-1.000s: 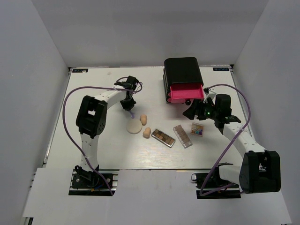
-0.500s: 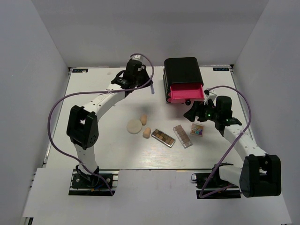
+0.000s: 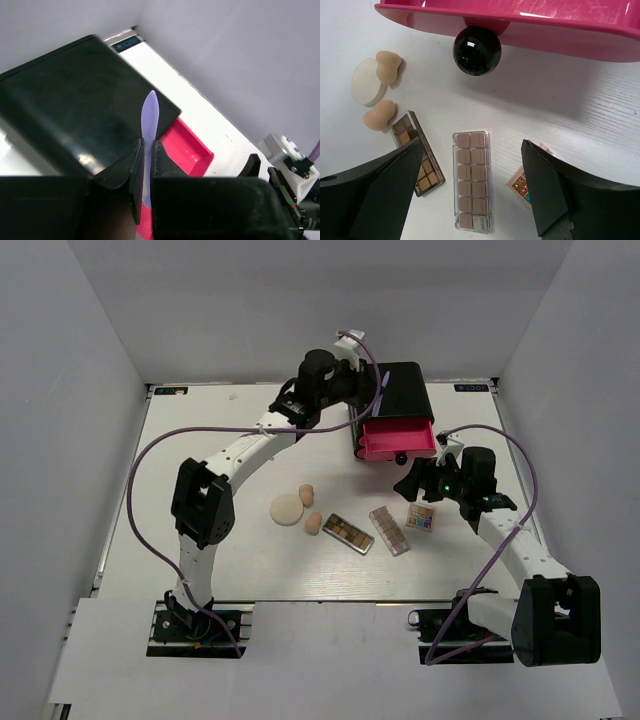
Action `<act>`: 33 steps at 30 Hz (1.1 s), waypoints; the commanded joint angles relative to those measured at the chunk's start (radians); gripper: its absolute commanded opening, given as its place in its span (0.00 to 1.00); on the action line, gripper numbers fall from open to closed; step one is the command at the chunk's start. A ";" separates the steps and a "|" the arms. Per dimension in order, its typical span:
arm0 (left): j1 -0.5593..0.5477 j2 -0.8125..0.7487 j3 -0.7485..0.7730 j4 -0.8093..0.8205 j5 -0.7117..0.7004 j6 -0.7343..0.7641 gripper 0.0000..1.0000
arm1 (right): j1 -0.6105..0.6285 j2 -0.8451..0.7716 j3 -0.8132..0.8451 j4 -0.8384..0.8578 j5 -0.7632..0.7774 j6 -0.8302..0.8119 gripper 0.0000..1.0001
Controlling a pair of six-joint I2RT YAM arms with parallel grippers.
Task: Organize the makeup
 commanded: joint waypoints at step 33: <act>-0.093 0.030 0.031 0.002 -0.029 0.219 0.44 | -0.009 -0.005 -0.025 0.096 0.023 -0.006 0.85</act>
